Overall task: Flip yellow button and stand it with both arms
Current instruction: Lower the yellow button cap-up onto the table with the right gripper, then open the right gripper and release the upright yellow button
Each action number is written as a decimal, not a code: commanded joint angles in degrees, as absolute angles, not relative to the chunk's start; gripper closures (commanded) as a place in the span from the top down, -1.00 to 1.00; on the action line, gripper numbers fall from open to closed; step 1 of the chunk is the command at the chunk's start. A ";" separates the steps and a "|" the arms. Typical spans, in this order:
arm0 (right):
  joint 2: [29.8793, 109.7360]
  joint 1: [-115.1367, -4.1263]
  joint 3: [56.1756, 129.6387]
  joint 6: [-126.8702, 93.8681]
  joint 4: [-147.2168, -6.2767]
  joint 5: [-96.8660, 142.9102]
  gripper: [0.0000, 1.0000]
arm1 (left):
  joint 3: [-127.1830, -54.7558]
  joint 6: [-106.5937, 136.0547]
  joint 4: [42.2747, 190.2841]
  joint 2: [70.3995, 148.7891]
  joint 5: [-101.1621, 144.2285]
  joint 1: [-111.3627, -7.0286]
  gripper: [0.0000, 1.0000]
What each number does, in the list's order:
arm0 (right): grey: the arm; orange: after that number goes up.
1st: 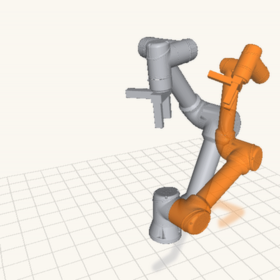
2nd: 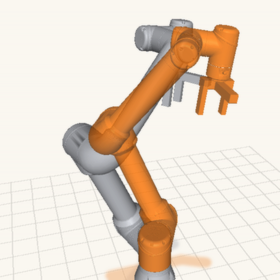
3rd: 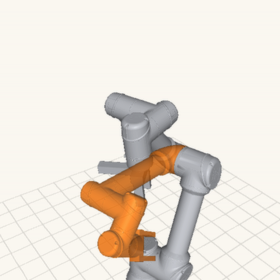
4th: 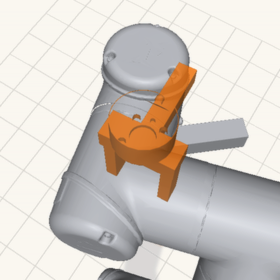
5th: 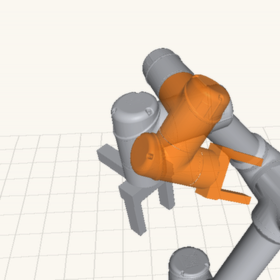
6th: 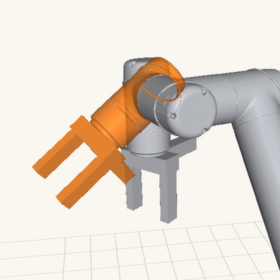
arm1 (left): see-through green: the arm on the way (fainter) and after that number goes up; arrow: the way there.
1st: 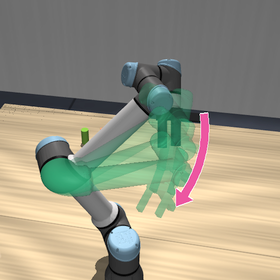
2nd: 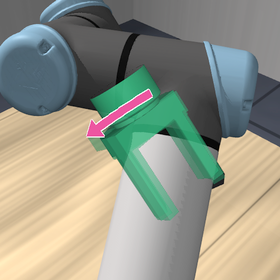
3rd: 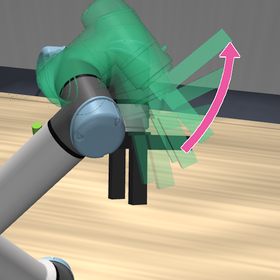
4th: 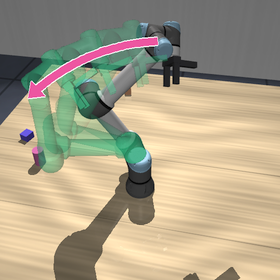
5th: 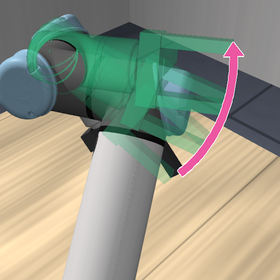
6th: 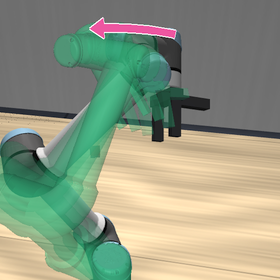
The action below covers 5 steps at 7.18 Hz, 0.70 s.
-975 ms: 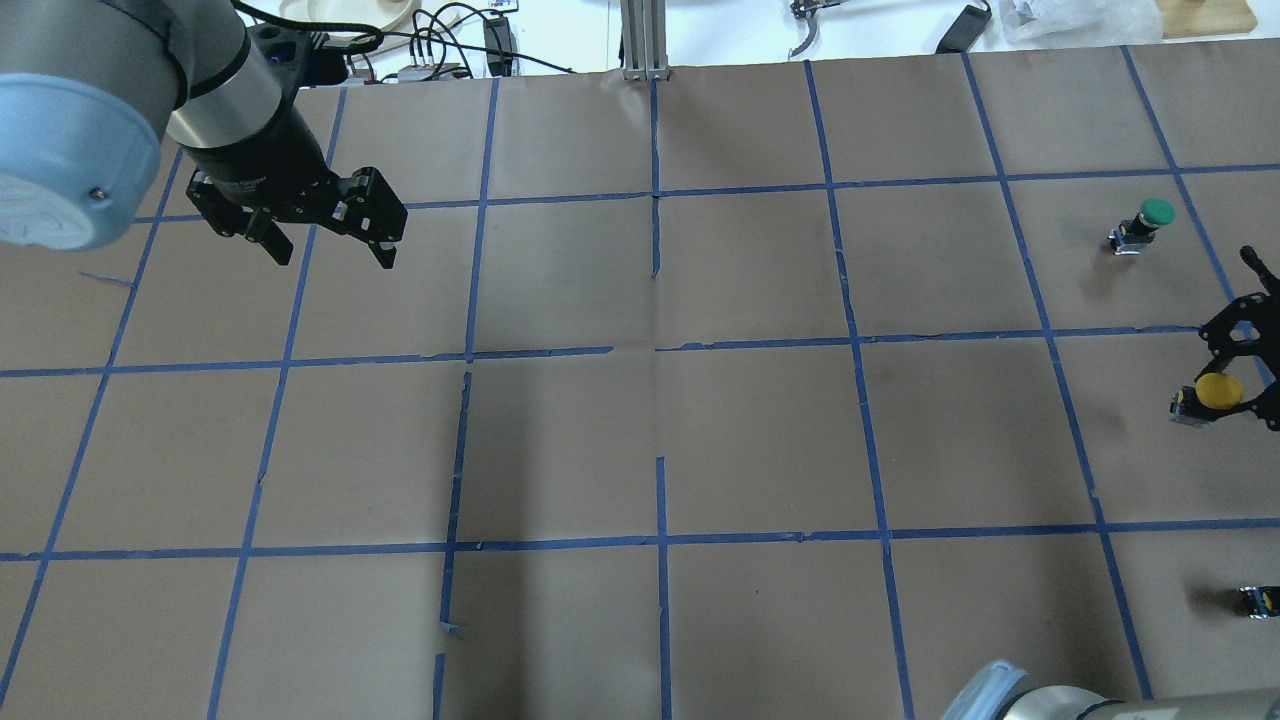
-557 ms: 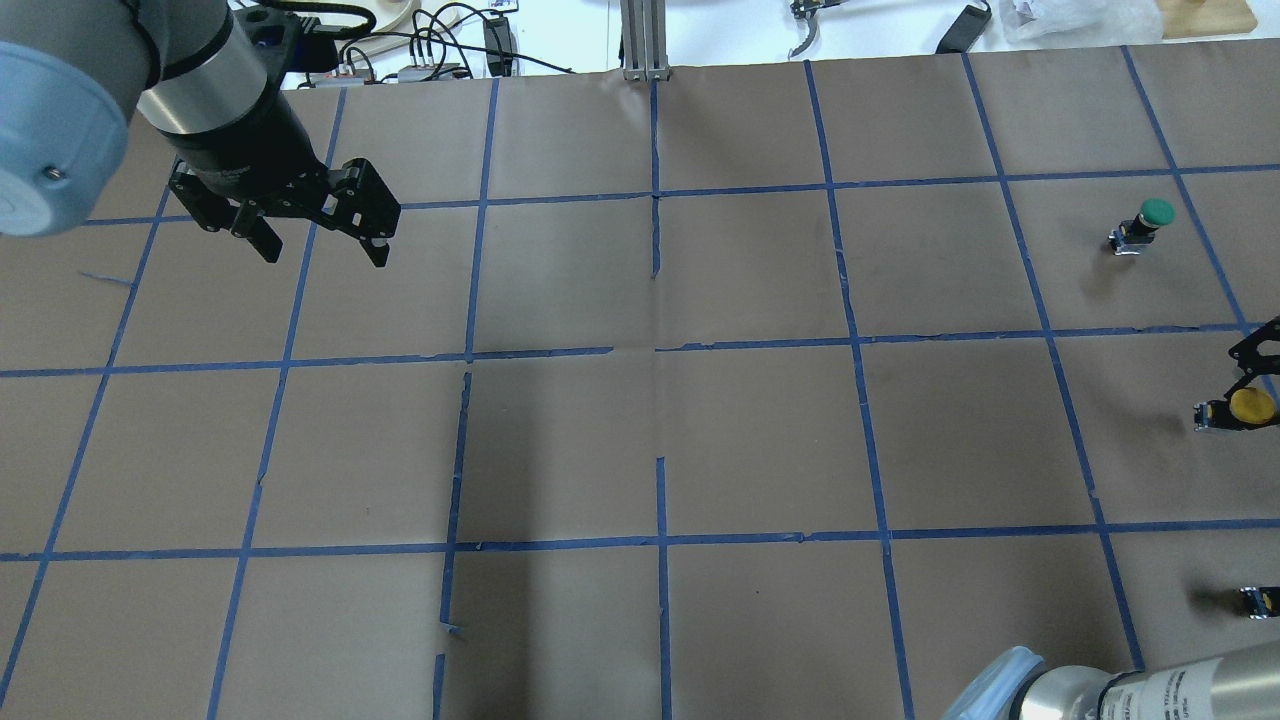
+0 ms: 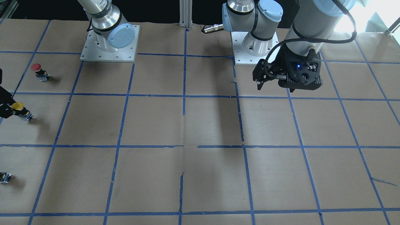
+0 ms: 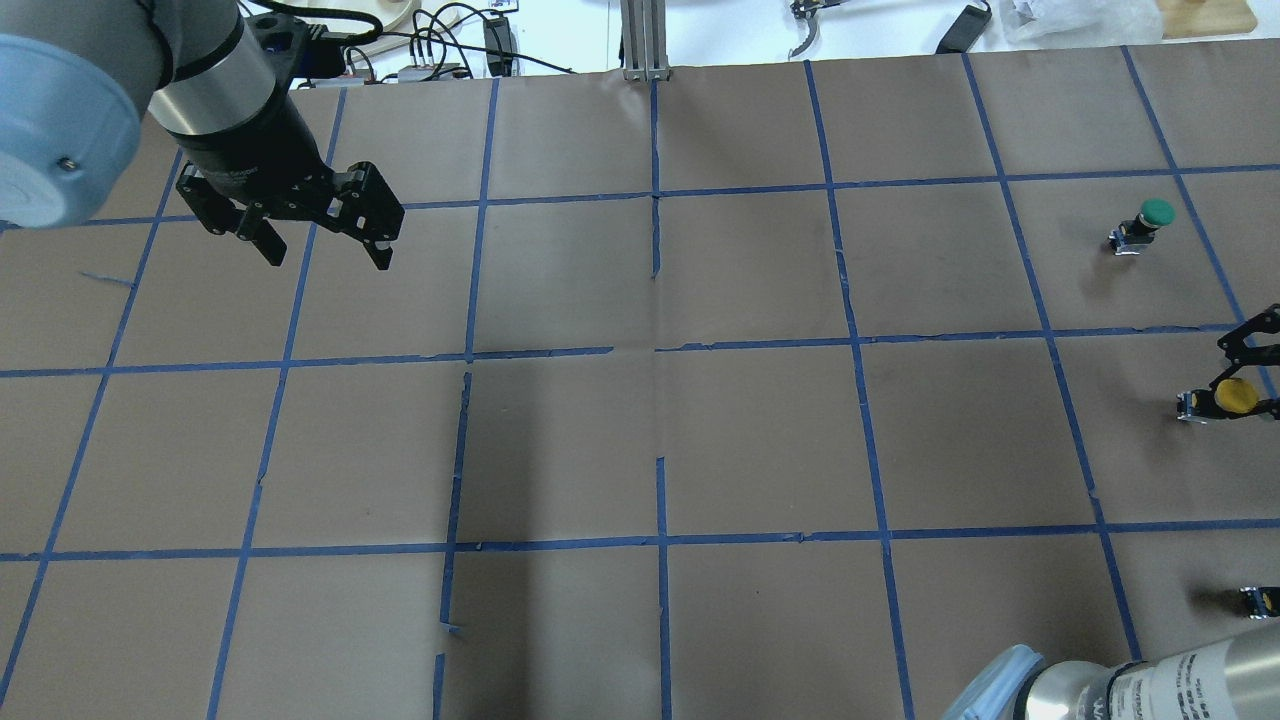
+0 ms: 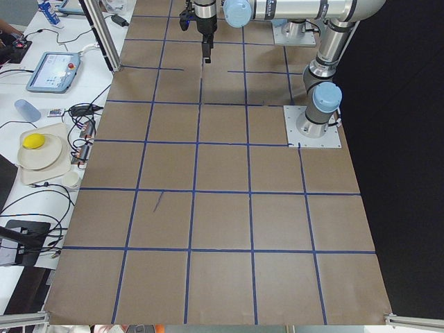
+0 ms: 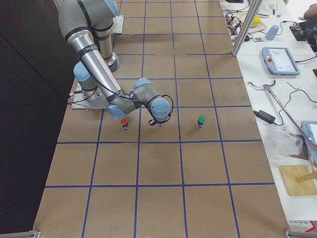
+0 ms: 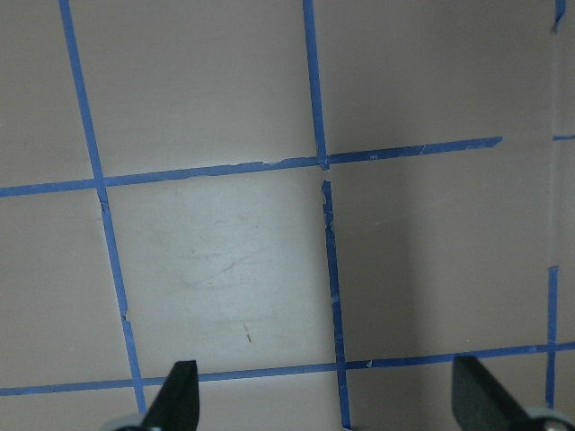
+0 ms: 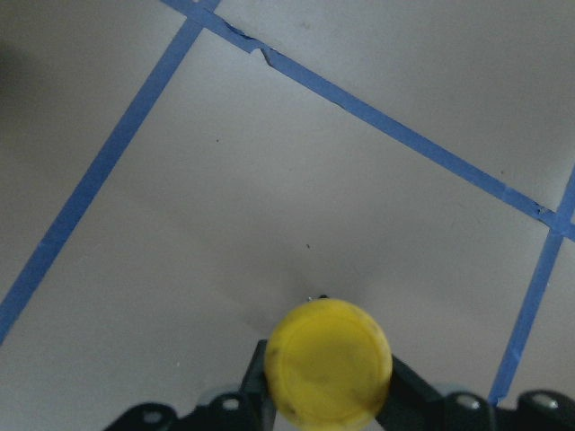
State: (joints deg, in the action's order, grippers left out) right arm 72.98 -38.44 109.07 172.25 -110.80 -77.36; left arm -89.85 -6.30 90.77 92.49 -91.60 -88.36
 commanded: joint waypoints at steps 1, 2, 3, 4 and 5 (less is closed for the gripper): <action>72.16 -38.41 109.34 171.57 -111.44 -77.08 1.00 | -89.57 -6.33 90.44 92.64 -91.58 -88.07 0.99; 72.07 -38.41 108.81 169.91 -111.36 -77.52 1.00 | -89.56 -6.33 90.44 92.81 -91.93 -88.15 0.99; 73.03 -38.41 108.46 166.76 -111.27 -77.69 0.99 | -89.56 -6.33 90.44 92.90 -92.89 -88.15 0.99; 74.69 -38.41 107.06 164.47 -110.57 -77.52 0.99 | -89.47 -6.33 90.35 92.90 -92.90 -88.07 0.99; 76.01 -38.41 106.62 159.14 -107.43 -77.52 0.99 | -89.56 -6.33 90.44 92.90 -92.90 -88.15 0.99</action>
State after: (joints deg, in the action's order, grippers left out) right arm 74.33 -38.41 107.48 164.45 -110.08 -77.55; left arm -89.54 -6.33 90.40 92.86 -92.77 -88.11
